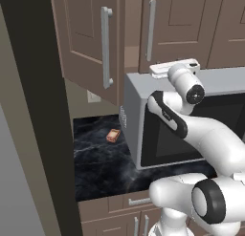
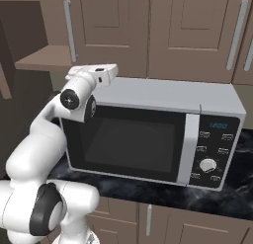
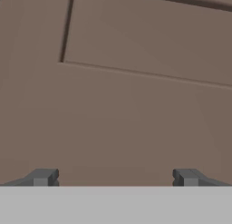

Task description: Close all open cabinet doors.

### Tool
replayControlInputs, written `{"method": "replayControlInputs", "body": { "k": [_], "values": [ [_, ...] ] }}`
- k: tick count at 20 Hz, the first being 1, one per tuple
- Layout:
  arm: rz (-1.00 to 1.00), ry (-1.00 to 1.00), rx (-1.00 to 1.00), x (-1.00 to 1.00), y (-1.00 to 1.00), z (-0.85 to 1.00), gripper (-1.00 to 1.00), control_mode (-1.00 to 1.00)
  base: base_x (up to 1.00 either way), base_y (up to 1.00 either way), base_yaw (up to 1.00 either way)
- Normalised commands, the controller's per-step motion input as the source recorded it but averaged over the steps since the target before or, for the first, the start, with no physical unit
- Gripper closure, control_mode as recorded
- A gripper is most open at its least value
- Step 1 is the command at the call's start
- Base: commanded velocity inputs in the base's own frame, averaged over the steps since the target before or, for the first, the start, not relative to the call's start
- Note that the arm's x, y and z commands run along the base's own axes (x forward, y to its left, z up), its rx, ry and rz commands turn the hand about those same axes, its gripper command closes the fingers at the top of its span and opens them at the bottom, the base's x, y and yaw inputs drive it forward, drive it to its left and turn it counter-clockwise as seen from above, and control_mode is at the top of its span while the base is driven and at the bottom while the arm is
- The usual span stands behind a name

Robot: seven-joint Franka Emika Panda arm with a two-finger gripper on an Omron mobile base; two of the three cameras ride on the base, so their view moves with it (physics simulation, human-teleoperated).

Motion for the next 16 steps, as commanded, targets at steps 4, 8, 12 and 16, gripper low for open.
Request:
{"method": "replayControlInputs", "body": {
  "k": [4, 8, 12, 16],
  "values": [
    [-0.01, 0.00, 0.01, 0.15, 0.00, 0.00, -1.00, -1.00, 0.00, 0.00, 0.00],
    [-0.01, 0.00, 0.01, 0.19, 0.00, 0.00, -1.00, -1.00, 0.00, 0.00, 0.00],
    [-0.02, 0.00, 0.00, 0.23, 0.00, 0.00, -1.00, -1.00, 0.00, 0.00, 0.00],
    [-0.01, 0.00, 0.01, 0.21, 0.00, 0.00, -1.00, -1.00, 0.00, 0.00, 0.00]
  ]
}}
